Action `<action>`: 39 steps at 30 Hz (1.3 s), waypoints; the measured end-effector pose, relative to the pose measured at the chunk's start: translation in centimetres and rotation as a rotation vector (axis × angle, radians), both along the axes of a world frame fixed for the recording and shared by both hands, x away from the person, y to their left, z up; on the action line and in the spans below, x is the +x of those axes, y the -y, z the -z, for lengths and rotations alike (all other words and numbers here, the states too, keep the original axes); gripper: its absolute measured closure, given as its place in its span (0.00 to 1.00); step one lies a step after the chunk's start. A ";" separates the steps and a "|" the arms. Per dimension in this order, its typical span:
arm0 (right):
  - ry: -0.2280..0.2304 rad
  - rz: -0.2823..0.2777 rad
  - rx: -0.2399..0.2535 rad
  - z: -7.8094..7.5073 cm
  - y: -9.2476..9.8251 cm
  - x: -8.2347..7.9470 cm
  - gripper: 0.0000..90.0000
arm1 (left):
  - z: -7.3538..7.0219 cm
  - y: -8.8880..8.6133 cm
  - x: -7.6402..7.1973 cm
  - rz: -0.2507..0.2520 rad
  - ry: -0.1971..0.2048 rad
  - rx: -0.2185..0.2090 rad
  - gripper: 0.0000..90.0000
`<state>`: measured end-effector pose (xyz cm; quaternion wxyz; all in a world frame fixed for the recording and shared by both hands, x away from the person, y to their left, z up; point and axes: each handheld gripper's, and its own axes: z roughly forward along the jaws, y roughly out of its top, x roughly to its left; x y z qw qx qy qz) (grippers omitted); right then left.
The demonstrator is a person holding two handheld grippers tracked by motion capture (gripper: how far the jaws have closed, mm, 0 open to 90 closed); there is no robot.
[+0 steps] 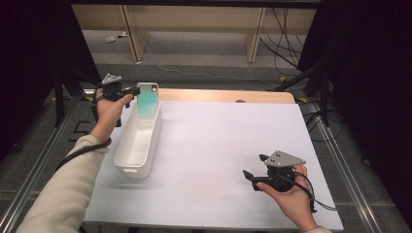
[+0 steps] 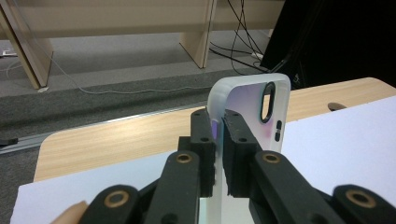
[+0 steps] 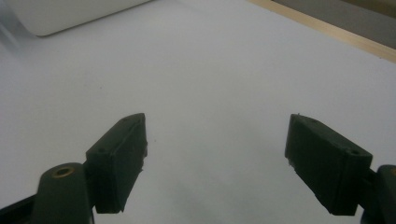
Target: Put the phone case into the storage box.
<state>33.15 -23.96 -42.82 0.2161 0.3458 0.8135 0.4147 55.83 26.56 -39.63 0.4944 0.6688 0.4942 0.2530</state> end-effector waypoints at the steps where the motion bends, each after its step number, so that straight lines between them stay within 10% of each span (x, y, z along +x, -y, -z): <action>1: 0.001 0.000 -0.002 0.0 0.0 0.0 0.25 | 0.0 0.0 0.0 0.000 -0.001 -0.002 0.93; 39: -0.016 -0.004 -0.001 0.1 -0.1 -0.1 0.25 | 1.5 -0.2 0.4 -0.012 -0.028 0.019 0.92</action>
